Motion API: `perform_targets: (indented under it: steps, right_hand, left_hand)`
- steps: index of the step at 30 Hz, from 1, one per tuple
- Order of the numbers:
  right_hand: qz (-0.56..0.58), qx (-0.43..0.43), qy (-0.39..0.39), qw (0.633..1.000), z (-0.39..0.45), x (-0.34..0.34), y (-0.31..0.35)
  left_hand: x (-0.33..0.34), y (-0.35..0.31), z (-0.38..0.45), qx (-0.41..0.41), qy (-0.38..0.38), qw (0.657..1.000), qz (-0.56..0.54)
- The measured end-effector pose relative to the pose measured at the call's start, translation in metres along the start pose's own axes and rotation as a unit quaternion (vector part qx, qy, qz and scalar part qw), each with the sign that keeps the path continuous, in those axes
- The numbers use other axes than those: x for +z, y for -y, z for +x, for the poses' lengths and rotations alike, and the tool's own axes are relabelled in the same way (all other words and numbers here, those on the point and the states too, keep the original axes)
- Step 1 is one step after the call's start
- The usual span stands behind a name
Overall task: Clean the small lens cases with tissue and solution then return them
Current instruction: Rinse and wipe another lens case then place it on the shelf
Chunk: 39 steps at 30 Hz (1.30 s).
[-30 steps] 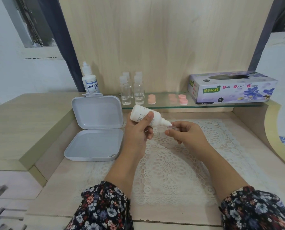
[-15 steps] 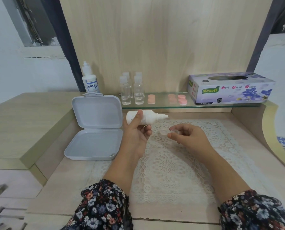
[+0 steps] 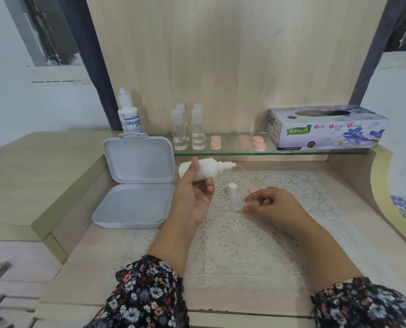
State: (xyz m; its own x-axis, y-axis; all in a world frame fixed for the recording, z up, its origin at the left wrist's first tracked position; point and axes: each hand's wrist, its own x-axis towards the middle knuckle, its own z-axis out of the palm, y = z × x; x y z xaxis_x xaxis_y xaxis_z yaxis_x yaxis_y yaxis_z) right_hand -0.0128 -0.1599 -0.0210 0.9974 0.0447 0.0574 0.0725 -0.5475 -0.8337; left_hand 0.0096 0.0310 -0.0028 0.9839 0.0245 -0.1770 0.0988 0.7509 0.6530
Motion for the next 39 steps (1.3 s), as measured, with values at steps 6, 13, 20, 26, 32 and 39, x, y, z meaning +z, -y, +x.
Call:
perform_targets:
  steps: [6, 13, 20, 26, 32, 39]
  right_hand:
    - [-0.093, -0.019, 0.002, 0.995, 0.003, 0.000, -0.003]
    - [-0.118, -0.022, 0.005, 0.993, 0.006, 0.000, -0.005]
    - [-0.064, -0.033, -0.018, 0.997, 0.005, 0.001, -0.004]
    - [-0.077, -0.099, -0.038, 0.991, 0.005, 0.014, -0.002]
    - [-0.218, -0.121, -0.014, 0.968, 0.011, 0.024, 0.004]
    - [-0.317, -0.128, -0.069, 0.937, 0.023, 0.020, 0.016]
  left_hand:
    - [0.001, -0.001, -0.003, -0.005, -0.005, 1.000, -0.019]
    - [0.001, 0.000, -0.002, -0.009, -0.011, 1.000, -0.019]
    - [0.001, 0.000, -0.002, -0.015, -0.015, 1.000, -0.019]
    - [0.000, 0.000, -0.001, -0.016, -0.017, 0.999, -0.032]
    - [0.000, 0.000, 0.000, -0.020, -0.022, 0.999, -0.043]
    - [0.000, -0.001, 0.002, -0.016, -0.021, 0.999, -0.048]
